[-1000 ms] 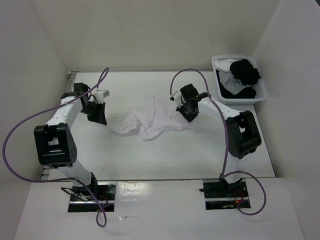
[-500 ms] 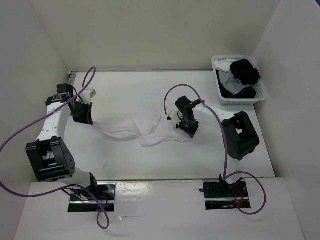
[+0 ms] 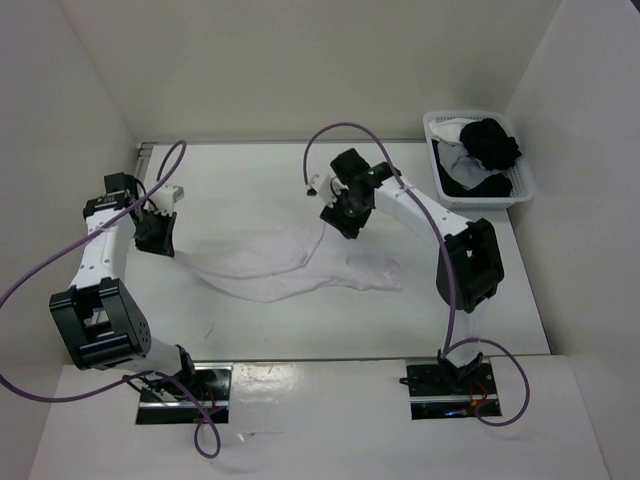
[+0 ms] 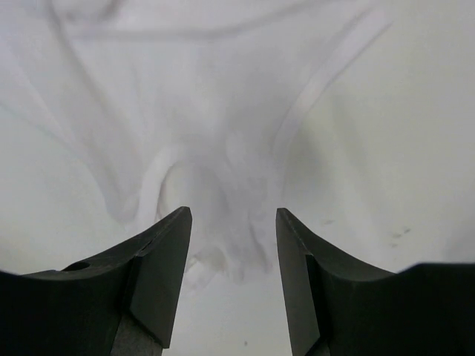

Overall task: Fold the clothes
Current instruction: Flatten the tank top out

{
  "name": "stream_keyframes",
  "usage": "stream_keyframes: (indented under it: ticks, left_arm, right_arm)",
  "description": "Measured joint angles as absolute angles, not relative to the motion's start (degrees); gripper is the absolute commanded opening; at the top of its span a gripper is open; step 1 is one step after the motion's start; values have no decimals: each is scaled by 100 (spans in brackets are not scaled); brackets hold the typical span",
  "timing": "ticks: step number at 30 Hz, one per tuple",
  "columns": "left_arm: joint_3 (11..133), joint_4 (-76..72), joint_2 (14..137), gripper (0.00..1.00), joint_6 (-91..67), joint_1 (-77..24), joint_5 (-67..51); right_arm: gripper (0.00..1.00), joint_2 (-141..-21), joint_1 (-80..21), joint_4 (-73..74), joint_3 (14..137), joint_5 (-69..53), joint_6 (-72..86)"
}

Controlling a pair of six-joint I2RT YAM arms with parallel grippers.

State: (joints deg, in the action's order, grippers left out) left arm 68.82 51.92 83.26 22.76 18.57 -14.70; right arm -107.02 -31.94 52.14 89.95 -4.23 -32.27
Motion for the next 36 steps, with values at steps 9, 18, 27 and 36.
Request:
stream_keyframes:
  ticks: [9, 18, 27, 36]
  left_arm:
    - [6670, 5127, 8388, 0, 2270, 1857, -1629]
    - [6357, 4856, 8440, 0, 2233, 1758, -1815]
    - [6158, 4694, 8440, 0, 2228, 1737, -1909]
    - [6149, 4628, 8440, 0, 2228, 1715, -1944]
  right_arm:
    - [53, -12473, -3704, 4751, 11153, -1020, -2674]
    - [47, -13712, -3885, 4674, 11972, -1544, -2287]
    - [45, -14344, -3885, 4746, 13780, -1881, -2084]
    - [43, -16711, -3817, 6132, 17449, -2187, -1970]
